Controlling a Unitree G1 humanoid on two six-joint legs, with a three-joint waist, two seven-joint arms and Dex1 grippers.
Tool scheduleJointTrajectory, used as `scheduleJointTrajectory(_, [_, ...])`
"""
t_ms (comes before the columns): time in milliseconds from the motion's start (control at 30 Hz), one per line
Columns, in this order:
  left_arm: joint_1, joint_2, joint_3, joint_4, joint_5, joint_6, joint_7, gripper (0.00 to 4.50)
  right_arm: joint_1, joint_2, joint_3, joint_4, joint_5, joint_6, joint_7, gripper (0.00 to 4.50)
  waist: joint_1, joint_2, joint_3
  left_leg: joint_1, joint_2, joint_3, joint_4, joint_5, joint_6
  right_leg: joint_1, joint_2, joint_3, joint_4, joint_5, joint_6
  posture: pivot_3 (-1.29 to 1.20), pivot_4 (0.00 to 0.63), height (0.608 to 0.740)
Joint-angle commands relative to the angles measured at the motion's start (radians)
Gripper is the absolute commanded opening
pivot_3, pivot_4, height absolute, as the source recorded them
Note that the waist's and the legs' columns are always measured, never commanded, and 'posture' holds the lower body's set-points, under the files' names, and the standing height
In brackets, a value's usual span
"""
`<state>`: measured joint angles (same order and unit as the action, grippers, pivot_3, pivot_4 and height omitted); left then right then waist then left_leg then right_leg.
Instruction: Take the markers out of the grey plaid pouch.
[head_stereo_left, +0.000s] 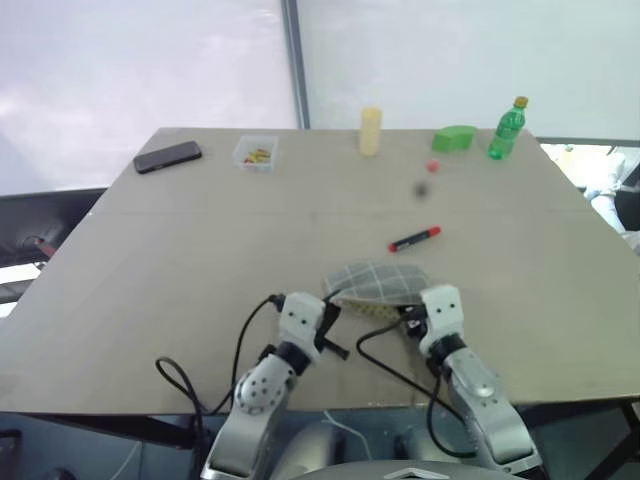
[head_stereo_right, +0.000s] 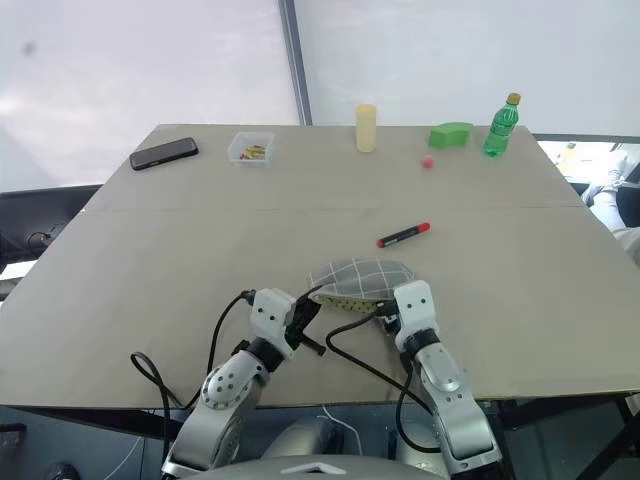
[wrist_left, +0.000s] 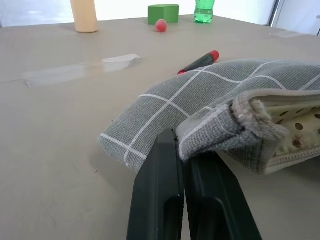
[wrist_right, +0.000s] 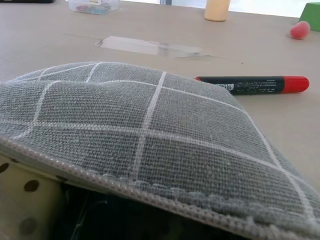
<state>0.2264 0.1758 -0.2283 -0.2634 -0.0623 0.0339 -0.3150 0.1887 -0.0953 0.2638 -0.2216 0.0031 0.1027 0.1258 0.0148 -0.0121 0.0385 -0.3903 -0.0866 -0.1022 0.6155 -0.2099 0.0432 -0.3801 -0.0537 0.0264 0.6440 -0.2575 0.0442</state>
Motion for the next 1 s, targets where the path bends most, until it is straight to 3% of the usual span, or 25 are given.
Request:
scheduleJointTrajectory(33, [-0.644, 0.211, 0.256, 0.397, -0.229, 0.031, -0.296, 0.00, -0.602, -0.071, -0.029, 0.036, -0.067, 0.356, 0.111, 2.64, 0.000, 0.000, 0.000, 0.000, 0.000, 0.000, 0.000, 0.000, 0.000, 0.000, 0.000, 0.000, 0.000, 0.000, 0.000, 0.00, 0.000, 0.740])
scheduleJointTrajectory(533, [-0.641, 0.189, 0.252, 0.400, -0.220, 0.028, -0.261, 0.00, -0.591, -0.072, -0.010, 0.014, -0.072, 0.363, 0.131, 2.64, 0.001, 0.000, -0.003, 0.000, 0.000, 0.000, 0.001, 0.000, 0.000, 0.000, 0.000, 0.000, 0.000, -0.003, 0.000, 0.00, 0.000, 0.740])
scheduleJointTrajectory(567, [-0.640, 0.189, 0.250, 0.399, -0.219, 0.027, -0.260, 0.00, -0.589, -0.072, -0.009, 0.013, -0.072, 0.360, 0.133, 2.64, 0.000, 0.000, -0.005, 0.000, 0.000, 0.000, 0.001, 0.000, 0.000, 0.000, 0.000, 0.000, 0.000, -0.003, 0.000, 0.00, 0.150, 0.740])
scheduleJointTrajectory(667, [-0.646, 0.189, 0.249, 0.410, -0.219, 0.022, -0.258, 0.00, -0.587, -0.075, -0.003, 0.009, -0.061, 0.355, 0.151, 2.64, -0.001, 0.001, 0.050, 0.008, 0.003, 0.001, 0.001, -0.001, 0.002, 0.008, 0.000, 0.001, 0.001, -0.006, 0.002, 0.00, 0.150, 0.740])
scheduleJointTrajectory(1000, [-0.663, 0.189, 0.253, 0.435, -0.219, 0.017, -0.268, 0.00, -0.594, -0.078, 0.015, -0.005, -0.040, 0.359, 0.189, 2.64, 0.000, 0.003, 0.069, 0.004, 0.004, 0.001, 0.002, -0.001, 0.002, 0.004, -0.003, -0.003, -0.001, -0.005, 0.002, 0.00, 0.150, 0.740])
